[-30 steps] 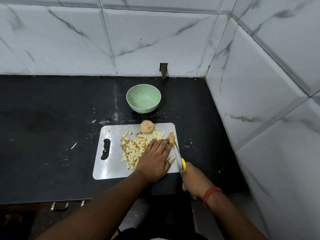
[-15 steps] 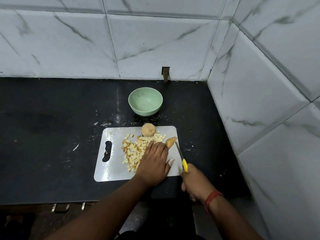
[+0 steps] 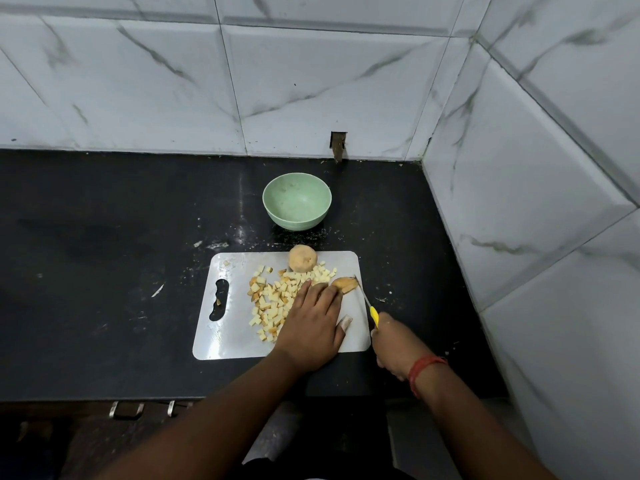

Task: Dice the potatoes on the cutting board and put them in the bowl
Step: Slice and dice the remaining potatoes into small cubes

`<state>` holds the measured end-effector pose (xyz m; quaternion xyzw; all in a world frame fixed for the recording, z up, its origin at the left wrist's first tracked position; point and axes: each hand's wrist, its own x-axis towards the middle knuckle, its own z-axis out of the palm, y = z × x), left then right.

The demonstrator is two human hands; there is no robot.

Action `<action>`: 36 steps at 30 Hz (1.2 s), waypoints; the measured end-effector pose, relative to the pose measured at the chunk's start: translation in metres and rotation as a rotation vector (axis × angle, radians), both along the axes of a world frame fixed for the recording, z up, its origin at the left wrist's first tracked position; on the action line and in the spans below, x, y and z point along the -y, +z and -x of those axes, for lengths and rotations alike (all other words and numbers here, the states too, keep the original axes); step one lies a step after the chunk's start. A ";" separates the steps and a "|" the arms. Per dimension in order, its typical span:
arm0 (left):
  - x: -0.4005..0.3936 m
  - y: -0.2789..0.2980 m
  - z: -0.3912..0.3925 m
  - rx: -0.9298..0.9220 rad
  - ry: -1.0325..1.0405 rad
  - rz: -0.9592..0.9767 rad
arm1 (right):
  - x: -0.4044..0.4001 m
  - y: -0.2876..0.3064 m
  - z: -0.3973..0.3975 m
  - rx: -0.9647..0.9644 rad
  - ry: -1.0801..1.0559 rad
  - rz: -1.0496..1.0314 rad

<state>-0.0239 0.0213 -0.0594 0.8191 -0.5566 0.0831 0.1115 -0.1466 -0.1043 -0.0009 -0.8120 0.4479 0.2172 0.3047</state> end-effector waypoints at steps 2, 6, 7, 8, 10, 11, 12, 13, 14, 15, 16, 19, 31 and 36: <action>0.001 -0.001 0.000 -0.001 0.002 -0.014 | -0.003 -0.001 -0.001 0.005 -0.038 -0.023; 0.002 -0.002 0.000 -0.004 0.004 -0.032 | -0.003 0.003 0.004 0.050 -0.035 -0.036; 0.002 -0.002 0.000 -0.007 0.004 -0.034 | -0.003 0.003 0.006 0.063 -0.014 -0.026; 0.002 -0.002 0.000 -0.009 0.004 -0.034 | -0.003 0.004 0.006 0.067 -0.005 -0.013; 0.002 -0.001 0.000 -0.009 0.000 -0.030 | -0.004 0.006 0.008 0.073 -0.007 0.003; 0.001 -0.001 0.000 -0.009 -0.006 -0.028 | -0.004 0.006 0.008 0.083 -0.013 0.004; 0.002 -0.001 0.000 -0.010 -0.013 -0.028 | -0.005 0.007 0.008 0.097 -0.025 0.000; 0.002 -0.001 0.000 -0.012 -0.020 -0.032 | -0.006 0.007 0.009 0.108 -0.040 -0.010; 0.002 -0.001 0.000 -0.016 -0.024 -0.042 | -0.006 0.006 0.010 0.114 -0.052 -0.019; 0.002 -0.001 -0.001 -0.021 -0.023 -0.054 | -0.007 0.005 0.011 0.113 -0.061 -0.025; 0.002 -0.001 -0.001 -0.023 -0.019 -0.065 | -0.007 0.005 0.011 0.113 -0.069 -0.026; 0.002 -0.001 -0.001 -0.024 -0.010 -0.066 | -0.007 0.004 0.010 0.119 -0.096 -0.035; 0.005 0.001 -0.001 -0.051 0.023 -0.135 | -0.009 0.020 0.012 0.120 -0.081 -0.088; 0.005 0.003 0.000 -0.050 0.025 -0.157 | -0.010 0.022 0.012 0.112 -0.104 -0.101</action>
